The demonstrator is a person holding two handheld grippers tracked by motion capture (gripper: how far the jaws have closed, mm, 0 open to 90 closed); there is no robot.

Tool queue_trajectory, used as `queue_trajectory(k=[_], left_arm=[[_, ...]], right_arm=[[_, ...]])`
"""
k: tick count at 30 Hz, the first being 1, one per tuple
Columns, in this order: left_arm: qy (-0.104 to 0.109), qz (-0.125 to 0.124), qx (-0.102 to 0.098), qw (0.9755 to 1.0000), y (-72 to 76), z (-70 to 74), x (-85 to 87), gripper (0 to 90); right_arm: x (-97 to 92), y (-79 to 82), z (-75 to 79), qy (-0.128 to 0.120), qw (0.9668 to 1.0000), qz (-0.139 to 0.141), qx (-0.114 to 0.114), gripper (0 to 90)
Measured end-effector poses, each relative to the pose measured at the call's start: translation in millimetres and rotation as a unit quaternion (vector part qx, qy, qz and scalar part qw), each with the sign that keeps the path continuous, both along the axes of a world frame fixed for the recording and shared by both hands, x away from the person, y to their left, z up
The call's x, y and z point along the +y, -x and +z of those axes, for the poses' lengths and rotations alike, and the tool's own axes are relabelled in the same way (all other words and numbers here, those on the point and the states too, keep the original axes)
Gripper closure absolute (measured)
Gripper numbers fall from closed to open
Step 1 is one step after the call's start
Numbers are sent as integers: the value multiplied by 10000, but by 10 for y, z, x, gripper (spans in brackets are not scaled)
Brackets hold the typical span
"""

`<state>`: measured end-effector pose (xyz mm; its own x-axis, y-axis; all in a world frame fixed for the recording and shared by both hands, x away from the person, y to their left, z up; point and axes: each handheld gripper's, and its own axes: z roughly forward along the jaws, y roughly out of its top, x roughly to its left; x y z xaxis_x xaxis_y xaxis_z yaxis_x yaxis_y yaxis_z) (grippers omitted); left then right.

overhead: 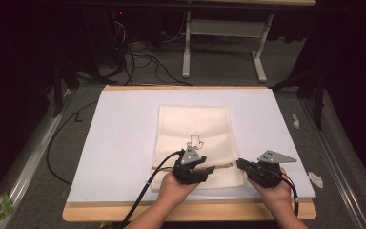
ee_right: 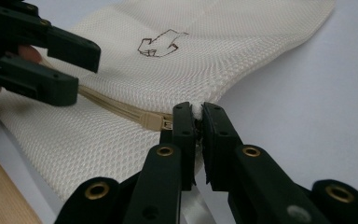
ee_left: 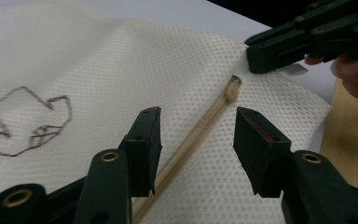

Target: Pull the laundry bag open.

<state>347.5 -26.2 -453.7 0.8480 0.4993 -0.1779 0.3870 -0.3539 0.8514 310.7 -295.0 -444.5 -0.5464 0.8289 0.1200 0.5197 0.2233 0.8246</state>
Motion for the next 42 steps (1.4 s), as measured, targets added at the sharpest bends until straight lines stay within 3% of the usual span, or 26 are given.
queue_trajectory(k=[7,14,17,21,23,27,30,34,42], left_arm=[[-261,-282,59,9992,64,-54,-285,608],[-19,-210,301,9993,23,-74,-398,656],[37,-198,314,9993,8,-71,-443,684],[28,-188,253,9995,17,-52,-502,787],[-35,-145,171,9997,25,-50,-517,860],[-191,-137,40,9997,46,-51,-537,872],[-159,-144,59,9998,41,-43,-519,874],[-155,-216,236,9994,-1,-33,-490,876],[-183,-347,184,9991,6,-18,-426,878]], right_arm=[[-9,-6,13,-48,10000,85,15,858],[2,17,58,-126,9997,174,-85,859],[9,21,63,-134,9997,172,-92,860],[12,18,68,-138,9997,184,-123,860],[15,23,70,-122,9997,182,-114,860],[17,22,60,-63,9998,184,-99,860],[15,27,63,-60,9998,172,-112,861],[29,45,69,-26,9998,146,-129,862],[53,67,72,-81,9998,138,-109,863]])
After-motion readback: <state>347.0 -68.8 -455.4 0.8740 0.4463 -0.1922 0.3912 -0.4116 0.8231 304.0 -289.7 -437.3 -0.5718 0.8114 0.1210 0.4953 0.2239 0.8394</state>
